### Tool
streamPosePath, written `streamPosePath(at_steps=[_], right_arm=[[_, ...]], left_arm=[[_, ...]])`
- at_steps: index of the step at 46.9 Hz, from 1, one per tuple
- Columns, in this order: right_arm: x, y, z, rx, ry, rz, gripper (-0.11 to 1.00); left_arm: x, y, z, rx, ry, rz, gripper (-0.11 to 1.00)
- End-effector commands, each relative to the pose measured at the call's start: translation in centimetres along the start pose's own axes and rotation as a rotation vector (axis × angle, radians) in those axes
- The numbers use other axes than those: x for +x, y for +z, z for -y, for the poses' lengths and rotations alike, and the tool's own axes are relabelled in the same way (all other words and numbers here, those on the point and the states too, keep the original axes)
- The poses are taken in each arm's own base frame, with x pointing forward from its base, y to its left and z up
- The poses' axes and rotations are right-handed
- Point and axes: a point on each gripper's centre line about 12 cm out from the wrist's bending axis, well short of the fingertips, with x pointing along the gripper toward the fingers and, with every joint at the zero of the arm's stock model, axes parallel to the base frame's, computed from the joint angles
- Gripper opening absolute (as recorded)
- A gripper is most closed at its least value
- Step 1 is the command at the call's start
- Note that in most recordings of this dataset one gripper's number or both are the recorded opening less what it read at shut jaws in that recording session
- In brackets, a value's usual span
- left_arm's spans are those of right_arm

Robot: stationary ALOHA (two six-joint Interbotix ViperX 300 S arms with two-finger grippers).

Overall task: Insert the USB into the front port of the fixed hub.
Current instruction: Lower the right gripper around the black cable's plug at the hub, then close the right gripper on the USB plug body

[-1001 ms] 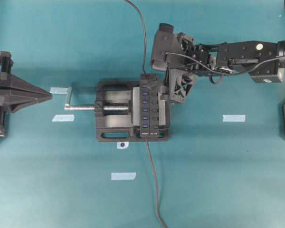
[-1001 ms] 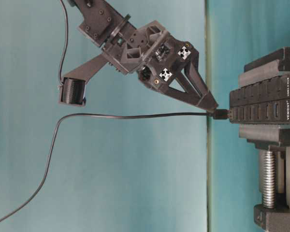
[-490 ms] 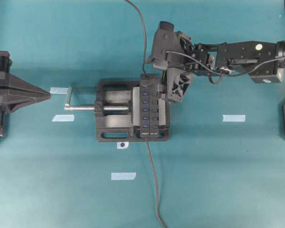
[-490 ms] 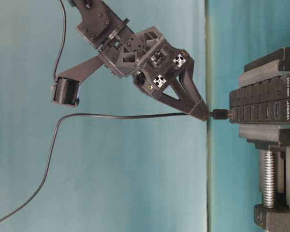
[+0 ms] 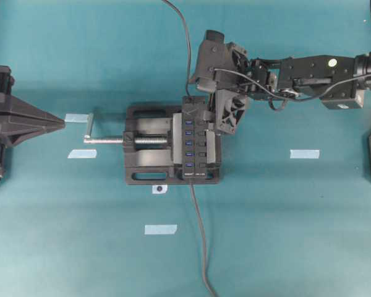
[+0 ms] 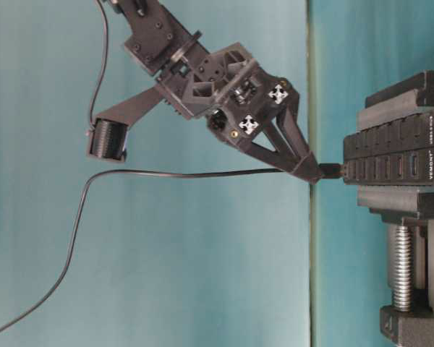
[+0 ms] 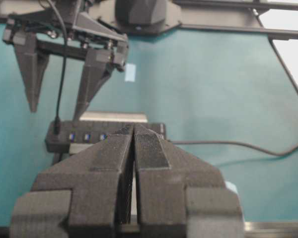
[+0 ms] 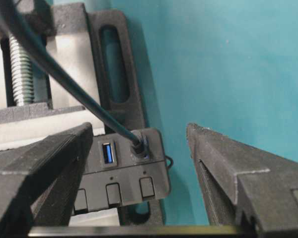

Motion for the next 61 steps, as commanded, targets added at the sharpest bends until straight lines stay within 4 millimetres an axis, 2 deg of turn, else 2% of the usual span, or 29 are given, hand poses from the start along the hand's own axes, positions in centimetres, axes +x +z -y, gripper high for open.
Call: streamPosePath(at_steps=[1, 35, 40, 54, 61], right_arm=[[-0.36, 0.79, 0.05, -0.011, -0.002, 0.029, 0.79], [0.12, 0.7, 0.17, -0.007, -0.004, 0.021, 0.75], [0.12, 0.7, 0.17, -0.007, -0.004, 0.021, 0.68], [0.17, 0.66, 0.1, -0.007, -0.002, 0.02, 0.39], [0.12, 0.71, -0.02, -0.009, 0.0, 0.022, 0.29]], left_arm=[[0.09, 0.55, -0.01, 0.001, 0.001, 0.014, 0.0], [0.09, 0.64, -0.01, 0.001, 0.001, 0.017, 0.0], [0.09, 0.68, -0.01, 0.001, 0.001, 0.017, 0.0], [0.09, 0.64, -0.01, 0.0, 0.001, 0.017, 0.0], [0.09, 0.64, -0.01, 0.0, 0.001, 0.017, 0.0]])
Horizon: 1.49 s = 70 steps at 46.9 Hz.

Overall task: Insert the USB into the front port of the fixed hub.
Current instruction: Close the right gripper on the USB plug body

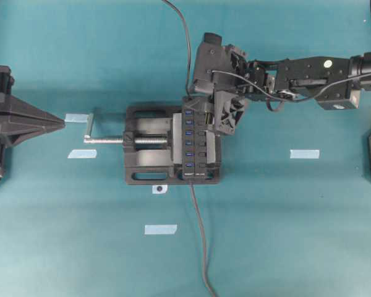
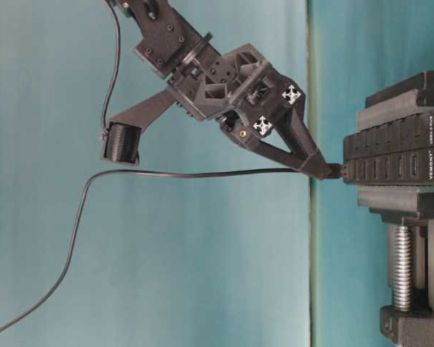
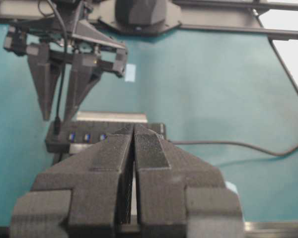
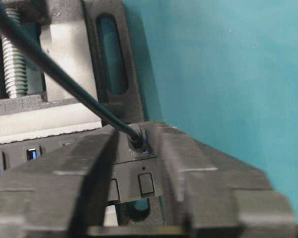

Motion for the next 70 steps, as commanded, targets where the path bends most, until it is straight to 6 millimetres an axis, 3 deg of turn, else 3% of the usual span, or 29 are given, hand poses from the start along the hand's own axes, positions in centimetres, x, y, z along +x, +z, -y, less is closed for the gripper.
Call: streamPosePath(at_steps=[1, 21, 70], right_arm=[[-0.5, 1.3, -0.1, -0.011, 0.001, 0.042, 0.28], [-0.7, 1.7, -0.5, -0.014, 0.007, 0.064, 0.09], [-0.9, 1.8, -1.2, -0.011, 0.02, 0.066, 0.09]], left_arm=[[0.1, 0.6, 0.0, 0.001, 0.001, 0.014, 0.0], [0.1, 0.6, 0.0, 0.001, 0.001, 0.015, 0.0], [0.1, 0.9, 0.0, -0.006, 0.001, 0.022, 0.0]])
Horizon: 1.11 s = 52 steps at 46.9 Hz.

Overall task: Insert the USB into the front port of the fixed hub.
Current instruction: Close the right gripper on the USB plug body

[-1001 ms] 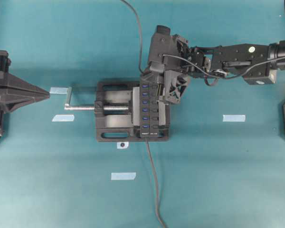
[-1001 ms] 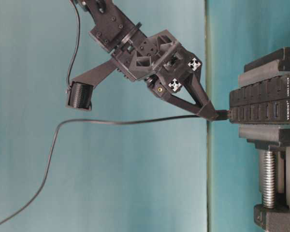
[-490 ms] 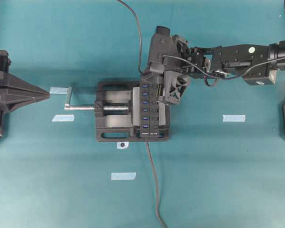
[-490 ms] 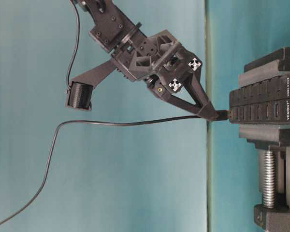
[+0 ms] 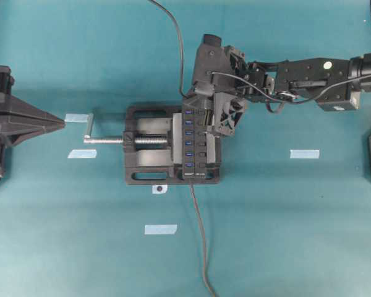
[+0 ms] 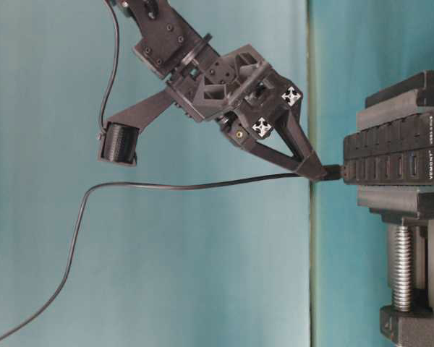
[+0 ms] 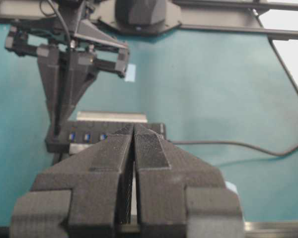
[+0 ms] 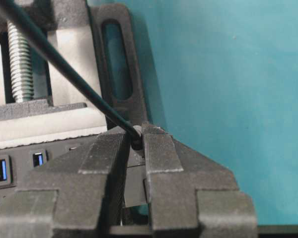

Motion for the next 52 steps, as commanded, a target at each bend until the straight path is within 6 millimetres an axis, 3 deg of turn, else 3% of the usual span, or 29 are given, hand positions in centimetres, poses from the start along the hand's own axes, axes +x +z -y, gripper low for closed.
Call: streamPosePath(at_steps=[1, 52], right_arm=[[-0.9, 1.7, -0.7, -0.005, 0.012, 0.056, 0.09], [-5.5, 4.2, -1.6, 0.029, 0.036, 0.105, 0.08]], left_arm=[[0.1, 0.9, 0.0, 0.001, 0.001, 0.022, 0.0], [0.1, 0.8, 0.0, 0.0, 0.001, 0.02, 0.0]])
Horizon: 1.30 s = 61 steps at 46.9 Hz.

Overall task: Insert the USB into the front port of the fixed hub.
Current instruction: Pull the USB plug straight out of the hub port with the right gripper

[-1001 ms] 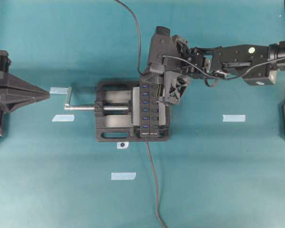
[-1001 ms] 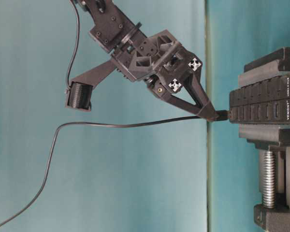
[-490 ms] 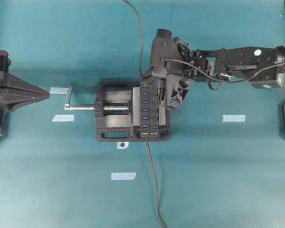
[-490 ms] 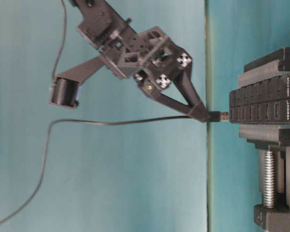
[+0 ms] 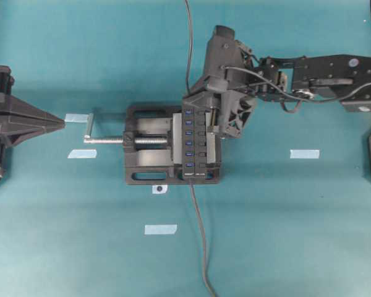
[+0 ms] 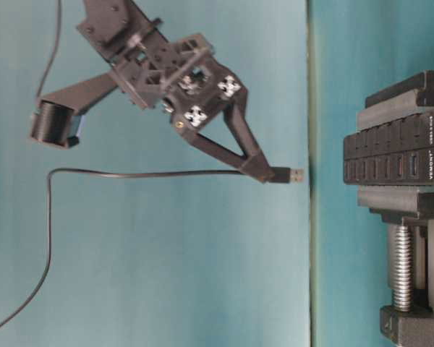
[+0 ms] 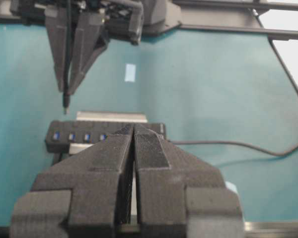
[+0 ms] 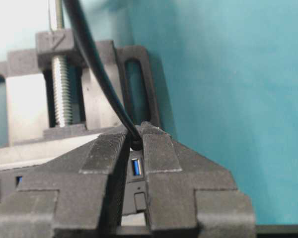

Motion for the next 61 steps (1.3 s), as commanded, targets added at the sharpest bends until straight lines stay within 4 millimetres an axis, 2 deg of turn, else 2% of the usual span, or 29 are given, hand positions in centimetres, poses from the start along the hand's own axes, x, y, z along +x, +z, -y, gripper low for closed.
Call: streamPosePath(at_steps=[1, 45, 61], right_arm=[[-1.3, 1.5, -0.7, 0.014, 0.015, 0.034, 0.08], [-2.6, 2.7, -3.0, 0.032, 0.065, 0.047, 0.08], [-2.9, 2.3, -5.3, 0.086, 0.109, 0.004, 0.08]], left_arm=[[0.1, 0.9, 0.0, 0.0, 0.001, 0.023, 0.0], [-0.1, 0.7, 0.0, -0.002, 0.0, 0.028, 0.0], [-0.2, 0.9, 0.0, 0.0, 0.0, 0.037, 0.0]])
